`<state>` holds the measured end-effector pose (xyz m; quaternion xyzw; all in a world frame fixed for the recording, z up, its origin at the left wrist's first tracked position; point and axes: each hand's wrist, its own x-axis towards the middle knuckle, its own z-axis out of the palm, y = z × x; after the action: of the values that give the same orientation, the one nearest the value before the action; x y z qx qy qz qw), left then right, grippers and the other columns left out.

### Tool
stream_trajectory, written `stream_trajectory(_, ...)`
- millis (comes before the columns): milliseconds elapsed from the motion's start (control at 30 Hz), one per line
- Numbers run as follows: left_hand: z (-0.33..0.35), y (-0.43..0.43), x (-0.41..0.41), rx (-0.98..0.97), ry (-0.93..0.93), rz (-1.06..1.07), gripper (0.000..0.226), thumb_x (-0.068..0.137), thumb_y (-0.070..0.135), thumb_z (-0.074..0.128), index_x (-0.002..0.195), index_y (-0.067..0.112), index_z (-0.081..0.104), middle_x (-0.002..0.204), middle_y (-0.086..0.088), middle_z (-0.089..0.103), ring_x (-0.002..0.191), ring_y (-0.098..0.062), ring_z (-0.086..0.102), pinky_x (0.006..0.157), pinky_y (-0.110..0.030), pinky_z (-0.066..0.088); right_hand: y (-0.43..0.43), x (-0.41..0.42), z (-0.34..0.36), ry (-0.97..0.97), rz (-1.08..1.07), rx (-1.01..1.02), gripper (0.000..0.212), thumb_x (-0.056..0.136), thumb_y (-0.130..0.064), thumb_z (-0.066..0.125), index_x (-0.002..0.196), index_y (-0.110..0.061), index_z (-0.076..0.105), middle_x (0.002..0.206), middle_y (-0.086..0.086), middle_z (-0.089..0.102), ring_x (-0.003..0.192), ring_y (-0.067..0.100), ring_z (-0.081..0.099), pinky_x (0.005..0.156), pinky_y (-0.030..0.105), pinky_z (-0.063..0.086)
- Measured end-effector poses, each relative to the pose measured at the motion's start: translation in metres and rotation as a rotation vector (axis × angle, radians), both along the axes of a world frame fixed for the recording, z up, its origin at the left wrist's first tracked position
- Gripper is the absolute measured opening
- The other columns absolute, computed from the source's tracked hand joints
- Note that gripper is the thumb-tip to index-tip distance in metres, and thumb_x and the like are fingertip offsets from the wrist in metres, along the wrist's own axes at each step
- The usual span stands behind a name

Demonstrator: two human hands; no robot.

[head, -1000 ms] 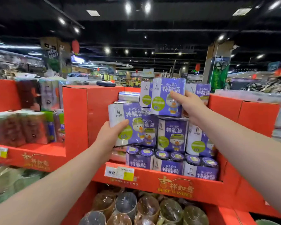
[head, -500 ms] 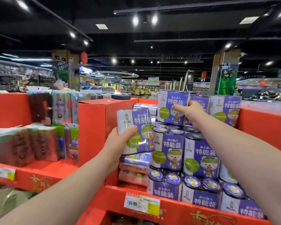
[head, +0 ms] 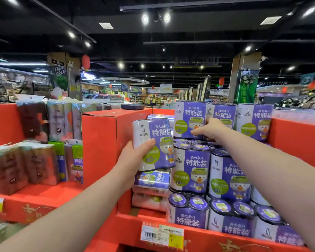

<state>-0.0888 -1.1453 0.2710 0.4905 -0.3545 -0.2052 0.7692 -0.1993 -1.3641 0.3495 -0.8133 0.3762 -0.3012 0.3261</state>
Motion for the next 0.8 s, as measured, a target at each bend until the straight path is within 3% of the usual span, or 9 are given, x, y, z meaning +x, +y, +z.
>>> stream_trajectory(167,0.01,-0.007,-0.003,-0.002,-0.012,0.01,0.021,0.089,0.015,0.063,0.109,0.015,0.064,0.096,-0.007,0.075,0.081,-0.021,0.071,0.078,-0.037,0.057,0.004,-0.003,0.003,-0.009,0.01,-0.009,0.069,0.076,-0.028,0.081,0.129,-0.004,0.044,0.12,0.012,0.053,0.1,0.027,0.052,0.076,0.035,0.044)
stream_trajectory(267,0.019,-0.013,-0.01,-0.005,-0.038,-0.003,0.021,0.089,0.016,0.063,0.11,0.015,0.064,0.094,-0.005,0.074,0.077,-0.018,0.071,0.077,-0.034,0.058,0.014,-0.011,0.009,-0.176,-0.025,-0.074,0.066,0.08,-0.035,0.076,0.131,-0.007,0.045,0.127,0.01,0.052,0.112,0.025,0.051,0.088,0.036,0.046)
stream_trajectory(367,0.033,-0.022,-0.022,-0.018,-0.071,-0.039,0.019,0.091,0.017,0.061,0.109,0.015,0.063,0.087,-0.001,0.074,0.073,-0.014,0.07,0.072,-0.029,0.058,0.036,-0.031,0.021,-0.239,0.165,-0.04,0.039,0.089,-0.048,0.06,0.109,-0.015,0.056,0.105,0.003,0.061,0.093,0.019,0.056,0.069,0.029,0.043)
stream_trajectory(433,0.042,-0.03,-0.033,-0.046,-0.093,-0.087,0.013,0.093,0.016,0.058,0.104,0.018,0.063,0.081,0.003,0.075,0.069,-0.011,0.07,0.066,-0.024,0.058,0.051,-0.041,0.024,-0.14,0.352,0.08,0.036,0.091,-0.053,0.053,0.101,-0.02,0.06,0.103,0.0,0.064,0.087,0.016,0.059,0.07,0.029,0.042)
stream_trajectory(500,0.049,-0.04,-0.045,-0.056,-0.117,-0.135,0.013,0.094,0.016,0.056,0.104,0.019,0.064,0.086,0.002,0.075,0.074,-0.012,0.071,0.069,-0.025,0.059,0.061,-0.05,0.025,-0.107,0.446,0.115,0.027,0.092,-0.047,0.054,0.09,-0.021,0.057,0.088,-0.003,0.061,0.076,0.014,0.056,0.069,0.028,0.042)
stream_trajectory(567,0.054,-0.052,-0.057,-0.036,-0.142,-0.134,0.014,0.093,0.021,0.058,0.106,0.021,0.064,0.092,0.0,0.074,0.076,-0.012,0.071,0.069,-0.024,0.058,0.06,-0.059,0.027,-0.156,0.443,0.096,0.024,0.091,-0.038,0.061,0.083,-0.017,0.051,0.072,-0.003,0.055,0.061,0.011,0.051,0.059,0.023,0.043)
stream_trajectory(667,0.059,-0.068,-0.067,0.045,-0.213,0.001,0.038,0.088,0.034,0.065,0.12,0.014,0.056,0.108,-0.003,0.069,0.09,-0.015,0.068,0.076,-0.026,0.055,0.048,-0.079,0.036,-0.264,0.399,0.084,0.017,0.09,-0.029,0.063,0.086,-0.017,0.052,0.068,-0.004,0.055,0.054,0.008,0.05,0.051,0.021,0.045)
stream_trajectory(800,0.057,-0.073,-0.065,0.175,-0.398,0.192,0.026,0.087,0.032,0.068,0.106,0.018,0.056,0.093,0.004,0.057,0.088,-0.014,0.056,0.073,-0.022,0.044,0.015,-0.103,0.038,-0.357,0.258,0.114,0.022,0.089,-0.025,0.066,0.088,-0.017,0.046,0.075,0.002,0.055,0.058,0.015,0.052,0.05,0.025,0.051)
